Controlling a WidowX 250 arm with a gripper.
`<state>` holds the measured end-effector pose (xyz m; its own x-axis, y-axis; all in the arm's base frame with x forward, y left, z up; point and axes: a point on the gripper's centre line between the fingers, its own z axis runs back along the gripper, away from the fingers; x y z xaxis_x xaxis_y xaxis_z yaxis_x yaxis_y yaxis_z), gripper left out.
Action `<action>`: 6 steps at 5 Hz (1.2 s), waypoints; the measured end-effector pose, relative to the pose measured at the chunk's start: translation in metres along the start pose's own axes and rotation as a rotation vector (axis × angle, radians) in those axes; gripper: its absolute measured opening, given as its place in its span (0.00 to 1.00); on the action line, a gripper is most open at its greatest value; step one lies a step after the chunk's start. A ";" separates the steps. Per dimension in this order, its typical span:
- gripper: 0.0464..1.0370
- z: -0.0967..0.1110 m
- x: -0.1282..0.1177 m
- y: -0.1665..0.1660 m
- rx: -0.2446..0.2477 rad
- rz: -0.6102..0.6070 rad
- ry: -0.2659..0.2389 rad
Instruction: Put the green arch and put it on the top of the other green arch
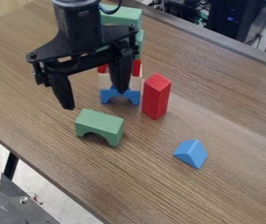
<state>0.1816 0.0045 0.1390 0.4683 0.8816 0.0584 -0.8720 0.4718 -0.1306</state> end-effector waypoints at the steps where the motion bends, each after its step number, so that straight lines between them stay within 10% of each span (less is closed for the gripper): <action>1: 0.96 -0.003 -0.002 0.002 0.008 0.001 0.008; 4: 0.96 -0.036 0.020 0.010 -0.076 0.372 -0.002; 6: 0.96 -0.060 0.028 0.010 -0.047 0.517 -0.027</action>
<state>0.1943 0.0338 0.0802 -0.0259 0.9997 -0.0001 -0.9807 -0.0254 -0.1939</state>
